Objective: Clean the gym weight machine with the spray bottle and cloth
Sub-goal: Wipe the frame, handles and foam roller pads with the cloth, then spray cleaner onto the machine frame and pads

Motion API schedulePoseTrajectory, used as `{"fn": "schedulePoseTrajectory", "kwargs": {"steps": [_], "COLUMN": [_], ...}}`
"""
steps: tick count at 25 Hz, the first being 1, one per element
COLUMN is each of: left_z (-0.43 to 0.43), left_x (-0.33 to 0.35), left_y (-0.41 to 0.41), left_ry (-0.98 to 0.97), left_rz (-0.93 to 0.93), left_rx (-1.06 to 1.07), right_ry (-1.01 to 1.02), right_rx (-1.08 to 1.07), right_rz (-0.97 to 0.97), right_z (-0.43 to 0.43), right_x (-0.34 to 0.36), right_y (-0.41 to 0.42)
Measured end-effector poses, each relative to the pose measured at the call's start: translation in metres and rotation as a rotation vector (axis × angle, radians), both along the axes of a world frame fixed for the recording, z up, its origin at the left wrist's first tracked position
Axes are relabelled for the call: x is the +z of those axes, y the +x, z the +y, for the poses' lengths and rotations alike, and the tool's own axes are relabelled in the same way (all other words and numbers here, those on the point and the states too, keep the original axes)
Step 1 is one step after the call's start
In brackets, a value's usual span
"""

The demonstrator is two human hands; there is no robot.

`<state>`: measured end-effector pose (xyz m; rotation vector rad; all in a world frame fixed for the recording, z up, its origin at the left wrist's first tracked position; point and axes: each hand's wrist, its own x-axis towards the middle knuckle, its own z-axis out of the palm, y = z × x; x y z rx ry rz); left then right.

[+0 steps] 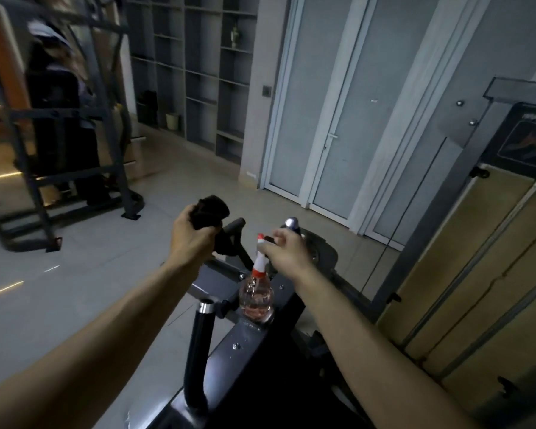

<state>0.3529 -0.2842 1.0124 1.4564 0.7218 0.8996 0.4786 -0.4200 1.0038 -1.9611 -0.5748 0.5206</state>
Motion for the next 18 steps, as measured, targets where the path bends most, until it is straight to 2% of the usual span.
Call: {"fn": "schedulePoseTrajectory", "kwargs": {"steps": [2,5,8,13,18], "left_z": [0.008,0.011,0.013,0.039,0.081], "left_x": [-0.010,-0.016,-0.019,-0.029,-0.028], "left_y": [-0.020,-0.062,-0.097,-0.132,-0.166], "left_ry": [-0.049,-0.119,-0.173,-0.252,-0.317], "left_rz": [0.019,0.017,0.025,0.042,0.001], "left_rx": [0.082,0.099,0.152,0.153,0.117], "right_ry": [-0.157,-0.207,-0.247,-0.008,0.363], "right_rx": [0.034,0.021,-0.071,-0.058,-0.001], "right_rz": [-0.101,-0.209,-0.364,-0.466,-0.501], "right_z": [0.006,0.019,0.023,0.045,0.106], "right_x": [-0.033,-0.066,-0.070,-0.002,0.075], "right_y": [-0.004,-0.009,-0.015,-0.052,-0.124]}}
